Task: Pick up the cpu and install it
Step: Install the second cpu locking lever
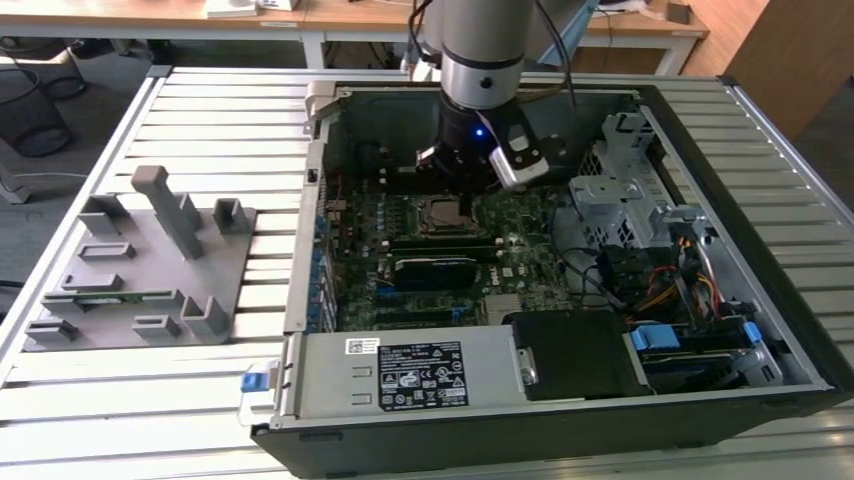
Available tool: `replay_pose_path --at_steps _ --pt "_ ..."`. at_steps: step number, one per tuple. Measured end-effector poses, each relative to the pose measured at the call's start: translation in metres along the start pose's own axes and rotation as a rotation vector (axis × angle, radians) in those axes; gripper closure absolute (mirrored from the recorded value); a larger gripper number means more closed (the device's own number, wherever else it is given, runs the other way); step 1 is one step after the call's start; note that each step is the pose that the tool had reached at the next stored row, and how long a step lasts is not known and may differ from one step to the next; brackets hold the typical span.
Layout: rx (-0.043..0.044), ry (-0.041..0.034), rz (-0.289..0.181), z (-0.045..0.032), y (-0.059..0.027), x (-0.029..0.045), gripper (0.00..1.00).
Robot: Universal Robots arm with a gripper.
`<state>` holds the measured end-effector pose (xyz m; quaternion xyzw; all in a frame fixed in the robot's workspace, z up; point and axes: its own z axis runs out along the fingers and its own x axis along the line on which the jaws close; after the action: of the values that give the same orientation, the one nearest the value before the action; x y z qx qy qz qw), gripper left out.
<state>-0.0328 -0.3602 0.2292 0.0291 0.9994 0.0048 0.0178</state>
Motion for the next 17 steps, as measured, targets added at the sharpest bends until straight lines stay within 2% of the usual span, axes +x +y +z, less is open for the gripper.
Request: replay_pose_path --at_steps 6,10,12,13,14,16,17 --pt "-0.0056 0.0006 0.0 -0.0043 -0.0058 -0.0004 0.89" --pt "-0.0067 0.0007 0.0 -0.0044 -0.0159 -0.0007 0.89" --pt "-0.0101 0.001 0.0 -0.0044 -0.0208 -0.0003 0.89" --pt "-0.0153 0.0013 0.001 -0.0043 -0.0229 0.0001 0.89" --pt "-0.025 0.0017 0.001 -0.0042 -0.0246 0.0003 0.89" --pt "-0.0504 0.0032 0.002 -0.0042 -0.0275 0.0008 0.89" --pt "-0.0583 0.0037 0.002 -0.0042 -0.0294 0.0011 0.89"
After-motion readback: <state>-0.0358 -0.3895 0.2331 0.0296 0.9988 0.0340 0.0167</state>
